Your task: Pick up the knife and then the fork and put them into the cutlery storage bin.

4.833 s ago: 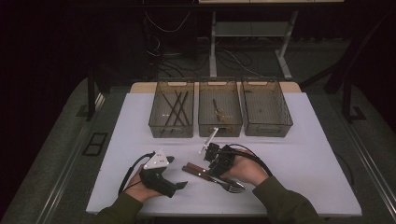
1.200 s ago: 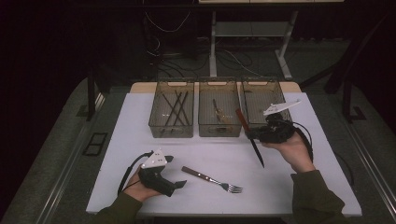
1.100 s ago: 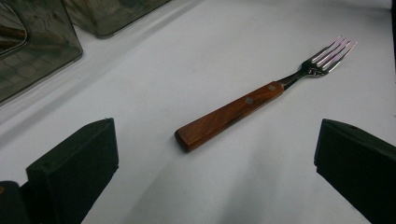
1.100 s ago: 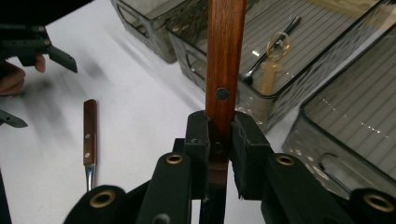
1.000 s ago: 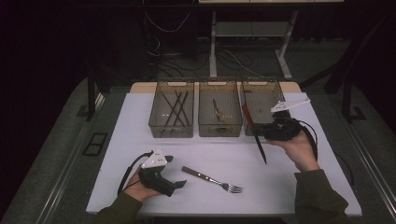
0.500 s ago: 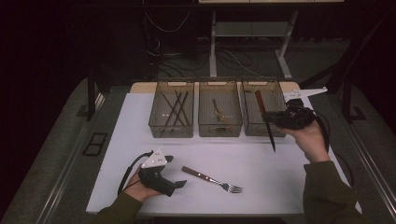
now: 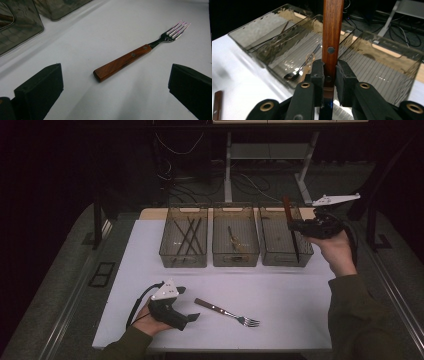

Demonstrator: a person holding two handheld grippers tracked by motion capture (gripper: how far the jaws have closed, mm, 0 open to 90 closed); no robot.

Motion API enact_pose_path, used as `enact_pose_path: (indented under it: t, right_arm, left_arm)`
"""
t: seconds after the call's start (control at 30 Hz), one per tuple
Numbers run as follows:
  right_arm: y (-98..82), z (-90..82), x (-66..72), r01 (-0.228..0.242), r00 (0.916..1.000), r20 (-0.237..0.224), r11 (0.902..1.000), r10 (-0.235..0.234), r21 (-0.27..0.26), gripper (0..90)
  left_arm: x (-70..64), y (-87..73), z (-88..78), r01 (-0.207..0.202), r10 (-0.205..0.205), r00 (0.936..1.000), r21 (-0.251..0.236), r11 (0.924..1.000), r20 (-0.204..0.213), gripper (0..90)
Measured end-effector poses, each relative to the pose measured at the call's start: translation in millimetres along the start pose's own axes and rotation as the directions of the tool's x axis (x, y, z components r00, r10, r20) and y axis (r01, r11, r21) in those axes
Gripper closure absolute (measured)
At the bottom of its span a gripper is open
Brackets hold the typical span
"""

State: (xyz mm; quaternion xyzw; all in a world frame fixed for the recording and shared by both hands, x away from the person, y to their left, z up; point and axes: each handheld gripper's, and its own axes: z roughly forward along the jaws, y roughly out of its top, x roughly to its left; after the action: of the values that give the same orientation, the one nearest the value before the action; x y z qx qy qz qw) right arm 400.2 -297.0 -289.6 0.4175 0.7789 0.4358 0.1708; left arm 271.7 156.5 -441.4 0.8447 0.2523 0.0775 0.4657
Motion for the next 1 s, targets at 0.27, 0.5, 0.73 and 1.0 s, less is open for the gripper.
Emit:
enact_pose_path:
  t: [0.27, 0.5, 0.73, 1.0]
  right_arm:
    - [13.8, 8.6, -18.9, 0.004, 0.9968, 0.080, 0.9997, -0.002, -0.024, 77.6]
    - [14.5, 25.4, -36.2, -0.011, 0.9936, 0.112, 0.9997, 0.013, -0.020, 77.7]
    - [3.0, 49.2, -44.7, 0.000, 0.9897, 0.143, 0.9985, -0.008, 0.054, 77.7]
    - [-15.1, 64.9, -53.4, -0.011, 0.9876, 0.157, 0.9922, -0.009, 0.124, 77.7]
  left_arm:
    - [0.2, 0.3, -0.2, 0.005, -0.005, 1.0000, -0.002, 1.0000, 0.000, 0.0]
    - [0.8, 0.5, -0.5, 0.002, -0.002, 1.0000, -0.007, 1.0000, 0.007, 0.0]
    - [0.6, 0.5, -0.8, 0.009, -0.009, 0.9999, -0.012, 0.9999, 0.009, 0.0]
    - [0.2, 0.6, -0.3, 0.005, -0.005, 1.0000, -0.008, 1.0000, 0.008, 0.0]
